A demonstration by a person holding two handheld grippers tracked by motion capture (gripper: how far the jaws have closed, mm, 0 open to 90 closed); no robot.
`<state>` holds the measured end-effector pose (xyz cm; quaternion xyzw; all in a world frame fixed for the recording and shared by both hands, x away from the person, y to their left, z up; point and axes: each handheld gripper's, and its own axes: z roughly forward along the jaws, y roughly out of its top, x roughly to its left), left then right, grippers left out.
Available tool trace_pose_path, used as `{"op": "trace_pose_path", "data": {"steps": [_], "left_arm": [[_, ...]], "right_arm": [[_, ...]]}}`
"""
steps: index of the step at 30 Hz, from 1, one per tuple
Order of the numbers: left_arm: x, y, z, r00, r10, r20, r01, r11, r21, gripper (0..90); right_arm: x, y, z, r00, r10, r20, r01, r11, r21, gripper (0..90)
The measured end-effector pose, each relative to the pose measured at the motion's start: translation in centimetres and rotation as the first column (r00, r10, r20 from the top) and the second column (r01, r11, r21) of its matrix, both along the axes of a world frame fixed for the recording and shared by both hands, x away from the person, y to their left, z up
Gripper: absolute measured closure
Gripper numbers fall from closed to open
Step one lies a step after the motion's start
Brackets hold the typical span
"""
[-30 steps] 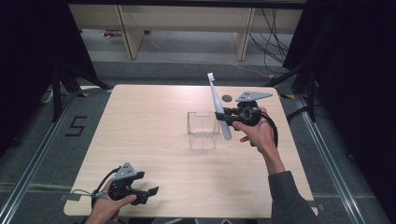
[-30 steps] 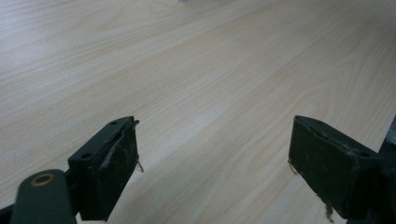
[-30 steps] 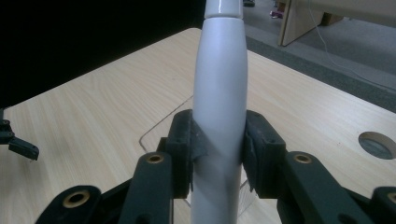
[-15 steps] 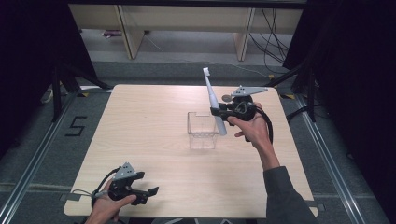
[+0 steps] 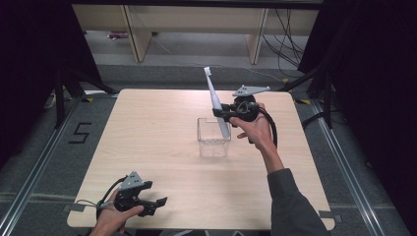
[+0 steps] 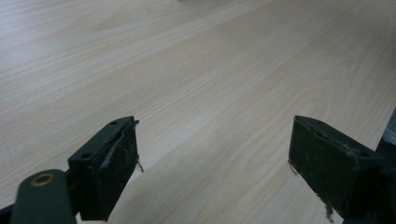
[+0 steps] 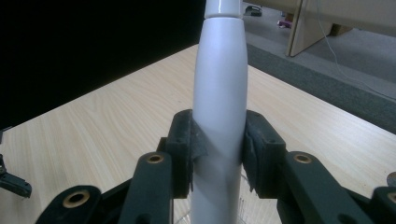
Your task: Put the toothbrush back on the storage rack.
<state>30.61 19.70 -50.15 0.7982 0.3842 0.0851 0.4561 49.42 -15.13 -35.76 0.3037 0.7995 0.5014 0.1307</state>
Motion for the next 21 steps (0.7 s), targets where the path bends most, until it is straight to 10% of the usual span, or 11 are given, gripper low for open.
{"op": "trace_pose_path", "data": {"steps": [21], "left_arm": [[-0.1, -0.1, 0.0, 1.0, 0.004, -0.003, -0.004, 1.0, 0.001, 15.0]], "right_arm": [[1.3, 1.0, -3.0, 0.999, 0.002, -0.044, -0.004, 0.999, -0.046, 66.5]]}}
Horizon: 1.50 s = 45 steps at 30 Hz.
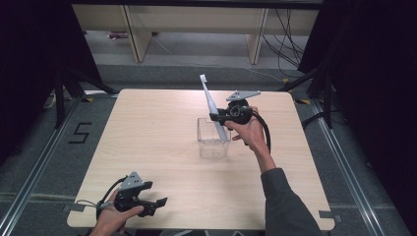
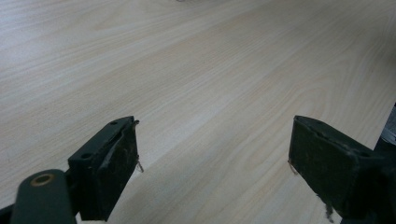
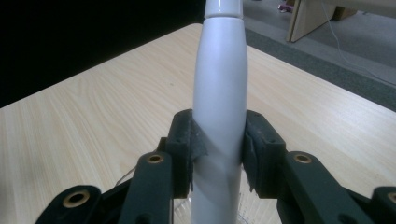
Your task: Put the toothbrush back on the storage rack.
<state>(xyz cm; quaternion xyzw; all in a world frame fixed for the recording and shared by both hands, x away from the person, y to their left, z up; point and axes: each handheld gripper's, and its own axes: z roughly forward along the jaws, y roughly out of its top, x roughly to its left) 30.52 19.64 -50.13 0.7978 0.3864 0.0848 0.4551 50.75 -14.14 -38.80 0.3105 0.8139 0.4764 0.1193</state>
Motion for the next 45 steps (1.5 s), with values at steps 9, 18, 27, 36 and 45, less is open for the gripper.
{"op": "trace_pose_path", "data": {"steps": [9, 18, 27, 36, 45], "left_arm": [[0.0, -0.1, -0.1, 1.0, 0.002, -0.002, -0.002, 1.0, -0.004, 15.0], [0.0, -0.1, -0.1, 1.0, -0.006, -0.003, 0.006, 1.0, -0.005, 15.0], [0.1, -0.1, -0.1, 1.0, -0.005, -0.005, 0.005, 1.0, -0.003, 15.0], [0.0, -0.1, -0.1, 1.0, 0.001, -0.004, -0.001, 1.0, -0.005, 15.0], [0.0, -0.1, -0.1, 1.0, -0.001, -0.002, 0.001, 1.0, -0.002, 15.0]], "right_arm": [[0.2, 0.4, -1.4, 0.9999, 0.011, -0.01, -0.012, 0.9995, -0.03, 66.5], [0.0, 1.1, -1.9, 0.9997, 0.016, -0.019, -0.018, 0.9982, -0.057, 66.5], [-0.1, 1.5, -2.7, 0.9992, 0.017, -0.037, -0.021, 0.9953, -0.094, 66.5], [-0.2, 2.0, -3.2, 0.9994, 0.005, -0.033, -0.009, 0.9919, -0.127, 66.5], [-0.3, 2.3, -3.4, 0.9992, 0.018, -0.035, -0.023, 0.9859, -0.166, 66.4]]}}
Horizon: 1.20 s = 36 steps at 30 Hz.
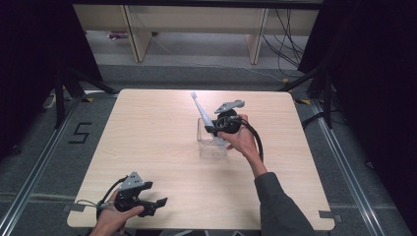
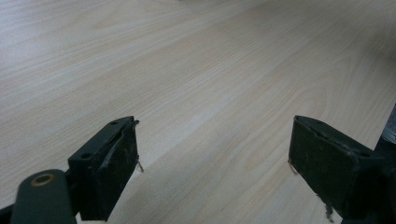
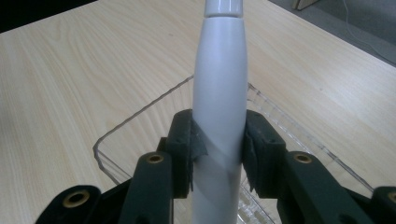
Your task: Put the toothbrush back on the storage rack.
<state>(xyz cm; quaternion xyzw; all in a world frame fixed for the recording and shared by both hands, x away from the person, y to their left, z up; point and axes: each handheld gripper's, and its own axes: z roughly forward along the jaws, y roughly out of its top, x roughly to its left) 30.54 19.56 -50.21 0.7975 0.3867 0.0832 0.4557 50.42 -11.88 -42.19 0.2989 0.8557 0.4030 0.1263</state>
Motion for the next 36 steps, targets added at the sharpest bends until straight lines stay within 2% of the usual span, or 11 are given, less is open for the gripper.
{"op": "trace_pose_path", "data": {"steps": [5, 6, 8, 11, 15, 16, 21, 25, 27, 30, 36], "left_arm": [[0.0, 0.0, 0.0, 1.0, -0.005, -0.003, 0.005, 1.0, 0.0, 15.0], [0.0, 0.0, 0.0, 1.0, -0.005, -0.004, 0.005, 1.0, -0.001, 15.0], [0.0, 0.0, 0.0, 1.0, -0.006, -0.004, 0.006, 1.0, -0.001, 15.0], [0.0, 0.0, 0.0, 1.0, -0.006, -0.004, 0.006, 1.0, -0.001, 15.0], [0.0, 0.0, 0.0, 1.0, -0.005, -0.004, 0.005, 1.0, -0.001, 15.0], [0.0, 0.0, 0.0, 1.0, -0.005, -0.004, 0.005, 1.0, -0.001, 15.0], [0.0, -0.1, -0.1, 1.0, 0.001, -0.002, -0.001, 0.9999, -0.014, 15.0], [0.0, 0.0, 0.0, 1.0, -0.003, -0.005, 0.003, 1.0, -0.001, 15.0], [0.0, 0.0, 0.0, 1.0, -0.005, -0.004, 0.005, 1.0, 0.0, 15.0], [0.0, 0.1, 0.0, 1.0, -0.006, -0.003, 0.006, 1.0, 0.005, 15.0], [0.0, 0.1, 0.0, 1.0, -0.007, -0.003, 0.007, 1.0, 0.006, 15.0]], "right_arm": [[0.1, 0.2, -0.2, 0.9999, -0.006, 0.012, 0.006, 0.9999, -0.009, 66.4], [-0.1, 0.4, -0.2, 0.9997, -0.016, -0.018, 0.016, 0.9999, -0.005, 66.4], [0.3, 0.2, -0.3, 0.9999, -0.003, 0.016, 0.004, 0.9997, -0.023, 66.4], [0.3, 0.2, -0.2, 0.9992, -0.018, -0.035, 0.016, 0.9992, -0.036, 66.4], [0.5, 0.3, -0.4, 0.9998, 0.006, -0.021, -0.007, 0.9981, -0.062, 66.3], [0.3, 0.5, -0.3, 0.9978, -0.026, -0.061, 0.022, 0.9976, -0.065, 66.3], [0.6, 0.7, -0.4, 0.9995, -0.009, -0.03, 0.007, 0.9964, -0.085, 66.3], [0.7, 0.9, -0.4, 0.9991, 0.006, -0.042, -0.01, 0.9952, -0.098, 66.3], [0.5, 1.1, -0.3, 0.9957, -0.037, -0.084, 0.028, 0.9942, -0.104, 66.3], [0.7, 1.0, -0.3, 0.9963, -0.005, -0.086, -0.005, 0.993, -0.118, 66.3], [0.7, 1.1, -0.4, 0.9914, -0.039, -0.125, 0.024, 0.9926, -0.119, 66.2]]}}
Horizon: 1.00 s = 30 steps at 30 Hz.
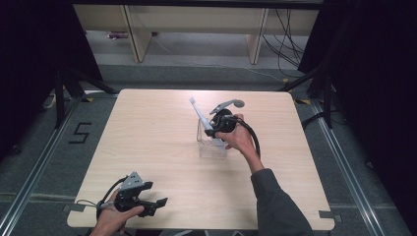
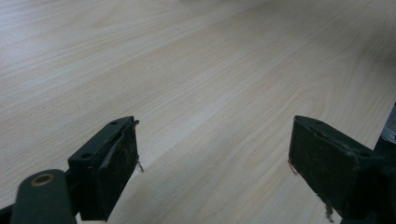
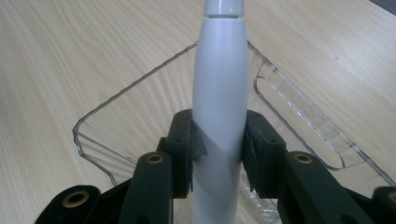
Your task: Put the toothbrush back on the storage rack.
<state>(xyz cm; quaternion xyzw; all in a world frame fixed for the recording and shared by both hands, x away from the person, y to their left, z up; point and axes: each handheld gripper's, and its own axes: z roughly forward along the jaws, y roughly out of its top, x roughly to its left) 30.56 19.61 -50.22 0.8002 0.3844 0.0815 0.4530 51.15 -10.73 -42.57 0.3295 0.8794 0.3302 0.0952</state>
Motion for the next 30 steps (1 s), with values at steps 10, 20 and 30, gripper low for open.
{"op": "trace_pose_path", "data": {"steps": [10, 20, 30], "left_arm": [[0.0, 0.0, 0.0, 1.0, 0.006, 0.001, -0.006, 1.0, -0.006, 14.9], [0.0, 0.0, 0.0, 1.0, -0.001, 0.0, 0.001, 1.0, 0.0, 14.9], [0.0, -0.1, 0.0, 1.0, 0.001, -0.001, -0.001, 1.0, -0.003, 14.9]], "right_arm": [[0.1, 0.4, -0.4, 0.9999, 0.012, 0.006, -0.012, 0.9998, -0.015, 65.9], [0.1, -0.1, 0.1, 0.9992, 0.031, 0.024, -0.031, 0.9995, -0.006, 64.1], [-0.6, -1.0, 1.7, 0.9984, 0.006, 0.056, -0.011, 0.9963, 0.086, 56.9]]}}
